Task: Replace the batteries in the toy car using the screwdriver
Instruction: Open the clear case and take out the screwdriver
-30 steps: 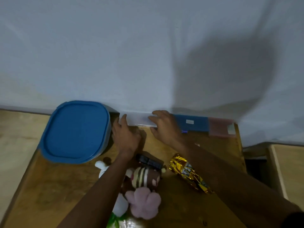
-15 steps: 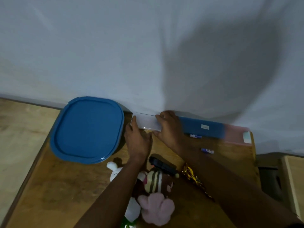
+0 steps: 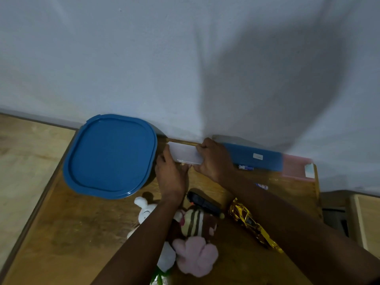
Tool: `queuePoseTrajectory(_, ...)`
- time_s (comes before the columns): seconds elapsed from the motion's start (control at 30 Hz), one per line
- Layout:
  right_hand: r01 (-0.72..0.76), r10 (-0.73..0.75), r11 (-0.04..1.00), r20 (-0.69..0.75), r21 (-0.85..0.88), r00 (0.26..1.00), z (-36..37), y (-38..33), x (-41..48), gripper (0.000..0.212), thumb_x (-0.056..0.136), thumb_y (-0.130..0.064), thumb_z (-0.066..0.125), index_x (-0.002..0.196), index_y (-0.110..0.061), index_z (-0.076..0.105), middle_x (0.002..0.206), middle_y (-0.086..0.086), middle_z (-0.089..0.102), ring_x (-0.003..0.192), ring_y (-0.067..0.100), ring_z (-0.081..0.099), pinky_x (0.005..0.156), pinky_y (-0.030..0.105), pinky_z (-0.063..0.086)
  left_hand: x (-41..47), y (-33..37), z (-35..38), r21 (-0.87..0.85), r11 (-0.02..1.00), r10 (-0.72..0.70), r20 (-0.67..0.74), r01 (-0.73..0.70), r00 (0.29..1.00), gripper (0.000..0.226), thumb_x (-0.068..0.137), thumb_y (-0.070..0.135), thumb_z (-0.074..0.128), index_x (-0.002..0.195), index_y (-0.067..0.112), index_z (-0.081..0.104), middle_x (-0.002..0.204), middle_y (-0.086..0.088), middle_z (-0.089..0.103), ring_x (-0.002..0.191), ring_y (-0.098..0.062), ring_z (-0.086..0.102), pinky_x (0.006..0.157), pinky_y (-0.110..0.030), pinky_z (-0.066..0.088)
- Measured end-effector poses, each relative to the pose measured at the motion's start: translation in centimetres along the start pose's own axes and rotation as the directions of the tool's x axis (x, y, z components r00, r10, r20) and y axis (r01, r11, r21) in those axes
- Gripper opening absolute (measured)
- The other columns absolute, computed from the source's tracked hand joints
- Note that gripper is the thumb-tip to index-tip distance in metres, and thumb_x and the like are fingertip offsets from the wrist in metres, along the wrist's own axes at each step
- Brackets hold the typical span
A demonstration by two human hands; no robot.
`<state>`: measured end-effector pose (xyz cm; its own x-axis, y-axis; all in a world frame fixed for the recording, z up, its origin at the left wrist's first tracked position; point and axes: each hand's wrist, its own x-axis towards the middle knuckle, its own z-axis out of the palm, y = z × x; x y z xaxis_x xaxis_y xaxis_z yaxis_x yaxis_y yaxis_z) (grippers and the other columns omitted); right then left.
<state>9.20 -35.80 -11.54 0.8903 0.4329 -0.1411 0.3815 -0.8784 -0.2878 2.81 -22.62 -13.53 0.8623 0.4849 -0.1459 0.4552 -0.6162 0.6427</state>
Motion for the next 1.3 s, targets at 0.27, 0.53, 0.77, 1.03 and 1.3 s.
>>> queuePoseTrajectory(0.27,0.006,-0.007,1.0,0.056,0.027,0.998,-1.5,-0.3,0.5,0.063,0.071,-0.046,0.084,0.114,-0.007,0.06,0.108,0.006,0.059,0.094,0.023,0.062,0.077,0.03,0.051,0.2,0.5,-0.3,-0.017,1.0,-0.016,-0.028,0.016,0.999,0.089,0.075,0.021,0.087,0.147,0.019,0.035,0.126,-0.017,0.057,0.117,-0.034,0.055,0.091,-0.042,0.048)
queuePoseTrajectory(0.53,0.018,-0.015,1.0,0.124,-0.025,0.992,-1.4,-0.4,1.2,0.056,0.07,-0.052,0.079,0.104,-0.01,0.065,0.102,0.002,0.049,0.09,0.021,0.057,0.073,0.031,0.047,1.0,0.2,-0.7,-0.039,0.999,-0.03,-0.054,0.028,0.998,0.104,0.071,0.018,0.089,0.154,0.015,0.025,0.128,-0.019,0.064,0.116,-0.038,0.061,0.092,-0.046,0.052)
queuePoseTrajectory(0.77,0.052,-0.043,0.997,0.152,-0.057,0.987,-1.7,-0.3,2.1,0.051,0.066,-0.053,0.081,0.088,-0.008,0.069,0.084,-0.004,0.041,0.078,0.016,0.052,0.065,0.028,0.037,0.8,0.3,-0.6,-0.052,0.998,-0.024,-0.075,0.02,0.997,0.099,0.072,0.014,0.088,0.151,0.015,0.027,0.126,-0.02,0.065,0.114,-0.037,0.064,0.09,-0.045,0.055)
queuePoseTrajectory(1.03,0.092,-0.071,0.991,0.189,-0.101,0.979,-2.5,-0.6,2.5,0.049,0.061,-0.05,0.084,0.076,-0.008,0.063,0.073,-0.003,0.038,0.072,0.016,0.046,0.053,0.022,0.024,0.8,0.7,-1.0,-0.073,0.997,-0.031,-0.058,0.027,0.998,0.083,0.07,0.014,0.09,0.133,0.011,0.036,0.125,-0.021,0.066,0.114,-0.038,0.065,0.09,-0.046,0.058)
queuePoseTrajectory(1.3,0.126,-0.102,0.985,0.185,-0.12,0.977,-3.1,-1.8,2.1,0.045,0.062,-0.046,0.083,0.073,-0.008,0.061,0.069,-0.003,0.038,0.058,0.012,0.04,0.052,0.021,0.026,0.2,0.4,-0.7,-0.092,0.996,-0.027,-0.095,0.018,0.995,0.063,0.077,0.009,0.083,0.125,0.011,0.041,0.122,-0.019,0.066,0.112,-0.036,0.065,0.085,-0.039,0.055)
